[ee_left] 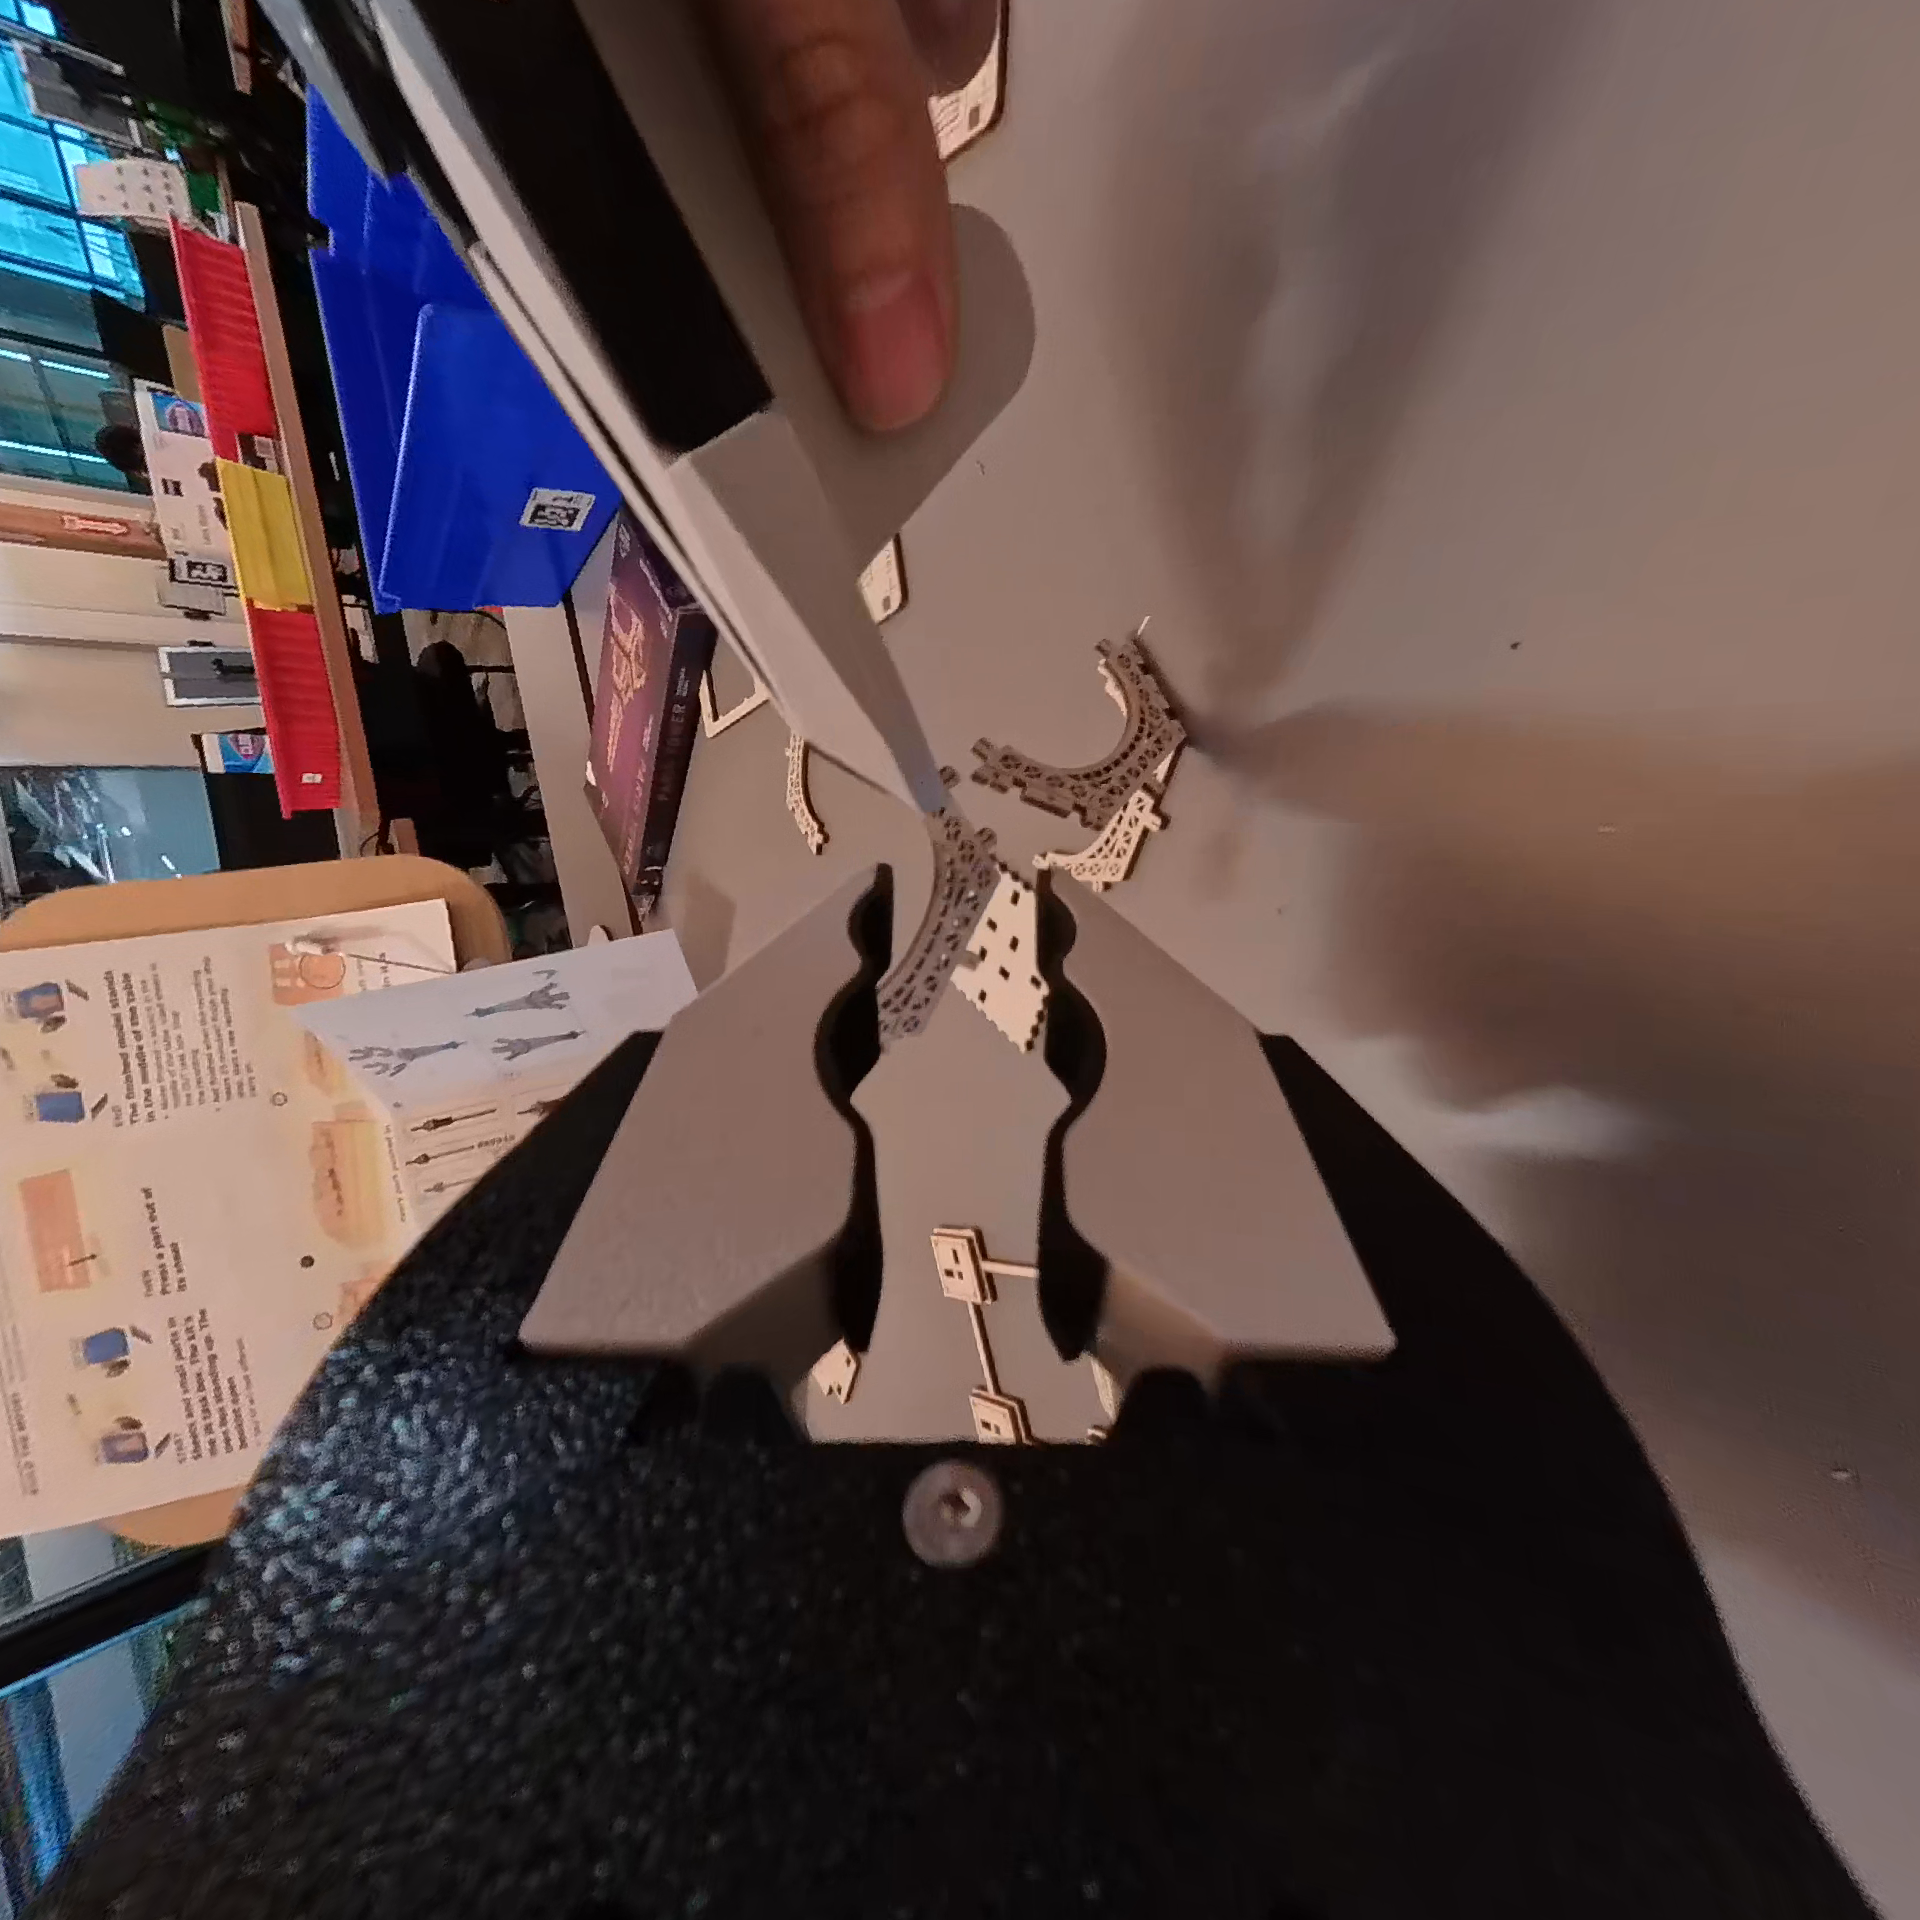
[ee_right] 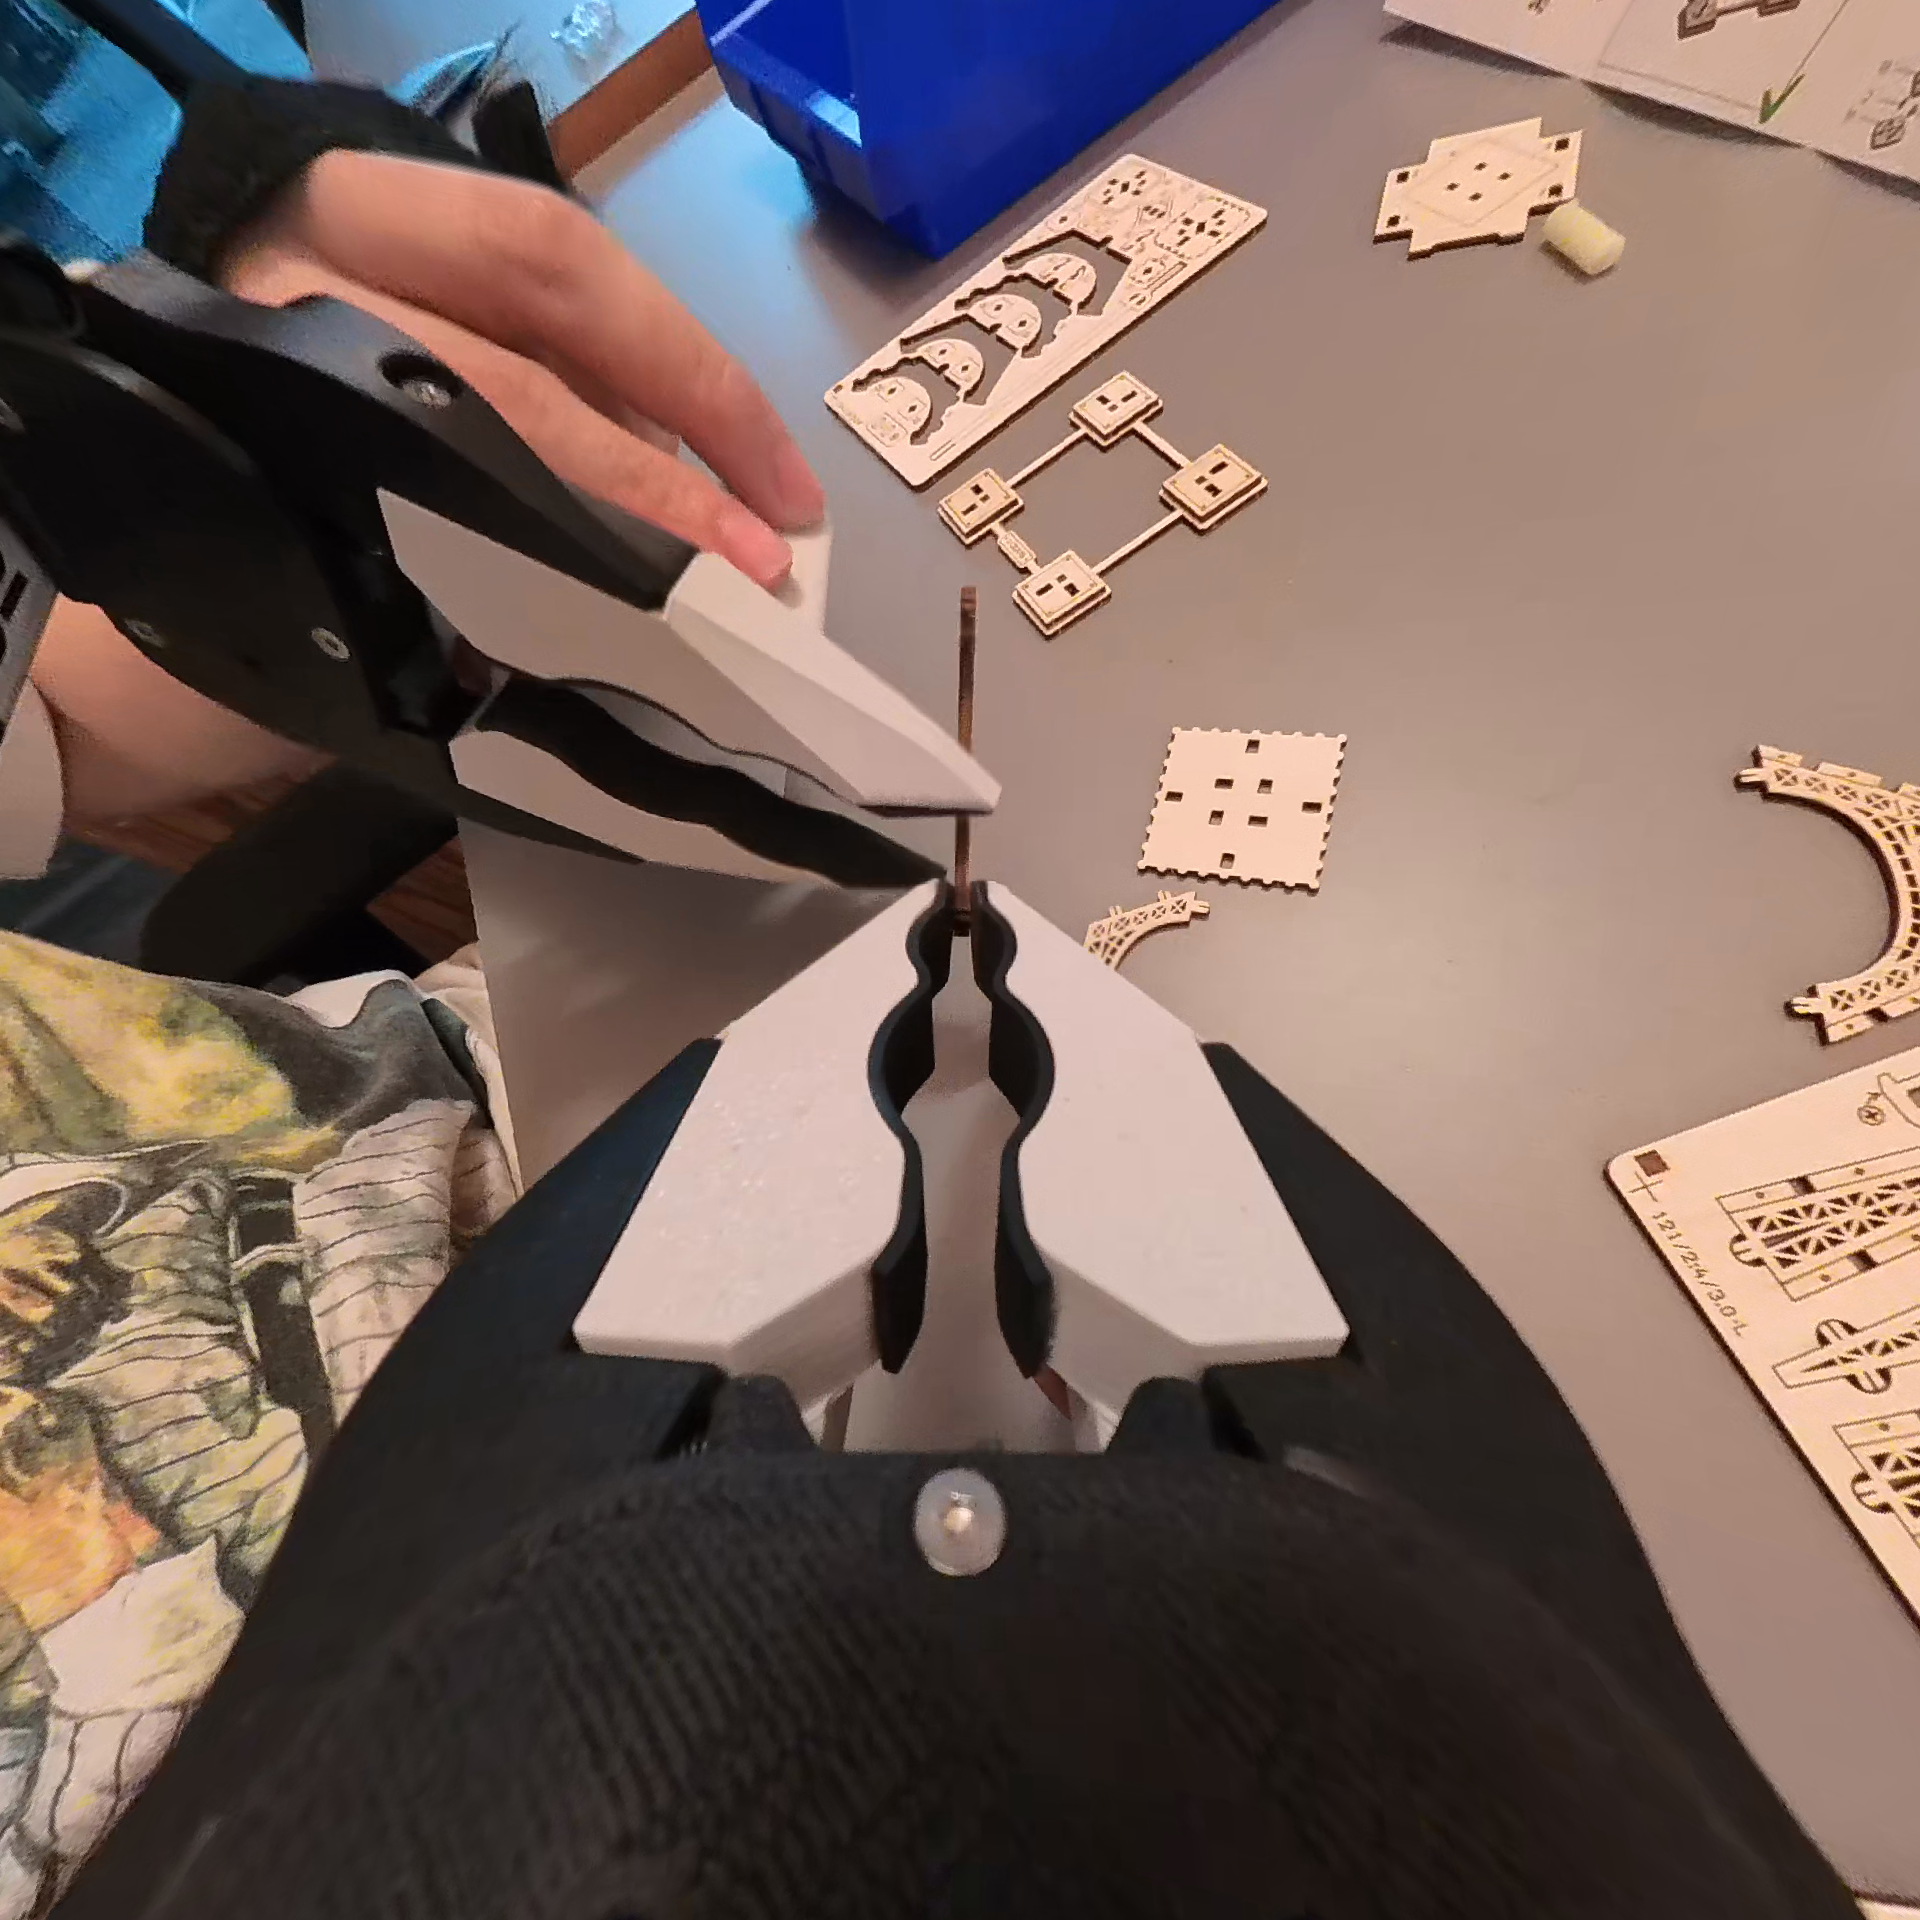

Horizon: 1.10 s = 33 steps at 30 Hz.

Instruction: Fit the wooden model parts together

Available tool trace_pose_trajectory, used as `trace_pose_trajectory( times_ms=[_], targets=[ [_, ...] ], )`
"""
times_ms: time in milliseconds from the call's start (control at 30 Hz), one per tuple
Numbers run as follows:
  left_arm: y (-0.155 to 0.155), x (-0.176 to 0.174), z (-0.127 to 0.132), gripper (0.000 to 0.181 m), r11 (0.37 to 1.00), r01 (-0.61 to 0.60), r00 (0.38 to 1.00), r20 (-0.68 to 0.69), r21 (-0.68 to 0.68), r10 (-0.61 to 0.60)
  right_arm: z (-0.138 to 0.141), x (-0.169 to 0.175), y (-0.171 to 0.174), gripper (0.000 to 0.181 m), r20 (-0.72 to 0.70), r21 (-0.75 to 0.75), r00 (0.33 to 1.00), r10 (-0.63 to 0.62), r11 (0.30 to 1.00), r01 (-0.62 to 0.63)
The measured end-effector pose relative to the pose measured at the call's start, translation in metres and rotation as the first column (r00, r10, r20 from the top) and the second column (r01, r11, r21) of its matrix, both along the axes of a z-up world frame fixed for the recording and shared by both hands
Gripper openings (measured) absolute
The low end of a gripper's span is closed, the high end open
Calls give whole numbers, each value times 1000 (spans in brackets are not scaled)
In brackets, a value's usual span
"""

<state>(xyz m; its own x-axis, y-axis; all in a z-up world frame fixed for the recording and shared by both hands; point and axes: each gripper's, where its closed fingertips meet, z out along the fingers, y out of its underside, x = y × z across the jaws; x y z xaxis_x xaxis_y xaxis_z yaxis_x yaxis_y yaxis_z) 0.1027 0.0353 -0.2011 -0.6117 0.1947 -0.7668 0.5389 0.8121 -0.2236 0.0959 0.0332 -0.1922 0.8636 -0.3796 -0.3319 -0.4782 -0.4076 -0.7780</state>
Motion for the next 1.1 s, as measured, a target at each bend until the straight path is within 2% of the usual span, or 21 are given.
trace_pose_trajectory(
  times_ms=[33, 67, 233, 333, 400, 600, 667, 733, 800, 867, 1000, 1100],
  targets=[
    [-1, -1, 0, 21, 1000, 7, 1000, 2, 3, -7, 1, 0, 0, 1, 0, 3, 1000, -2, 1000, 2],
    [-2, -1, 0, 10, 1000, 12, 1000, 11, 9, -12, 1, 0, 0, 1, -3, 1, 1000, 0, 1000, 0],
    [-5, 0, -2, 10, 1000, 6, 999, 35, 29, -7, -1, 1, -3, 1, -13, 3, 1000, -10, 1000, 10],
    [-4, 1, -5, 21, 998, 7, 999, 54, 66, -11, 3, 0, -4, 1, -29, 34, 1000, -1, 999, 2],
    [-5, 1, -3, 10, 998, 13, 998, 59, 61, -16, 3, -2, -4, 1, -36, 29, 999, 9, 1000, -8],
    [-6, 2, -2, 9, 998, 8, 998, 65, 66, -13, 3, 0, -5, 1, -14, 22, 1000, 4, 1000, -4],
    [-5, 4, -3, 9, 1000, -9, 1000, 13, 13, 9, 5, 2, -8, 5, 4, 29, 1000, 2, 1000, -2],
    [-2, 3, -5, 9, 996, -25, 996, -91, -85, 17, 8, 6, -20, 18, 47, 18, 999, -9, 1000, 8],
    [-1, -2, -7, 9, 974, -28, 974, -227, -223, -24, 7, 5, -32, 25, 101, 5, 995, 26, 1000, -26],
    [1, 0, -6, 9, 946, -43, 956, -289, -320, -55, -4, 4, -37, 33, 119, 24, 989, 82, 996, -86],
    [0, -4, -17, 9, 926, -44, 917, -382, -374, -111, -17, 1, -22, 22, 20, 166, 986, 163, 972, -164],
    [0, -2, -25, 10, 917, -71, 899, -424, -391, -111, -36, -2, -15, 25, 39, 98, 975, 220, 970, -223]
  ],
)
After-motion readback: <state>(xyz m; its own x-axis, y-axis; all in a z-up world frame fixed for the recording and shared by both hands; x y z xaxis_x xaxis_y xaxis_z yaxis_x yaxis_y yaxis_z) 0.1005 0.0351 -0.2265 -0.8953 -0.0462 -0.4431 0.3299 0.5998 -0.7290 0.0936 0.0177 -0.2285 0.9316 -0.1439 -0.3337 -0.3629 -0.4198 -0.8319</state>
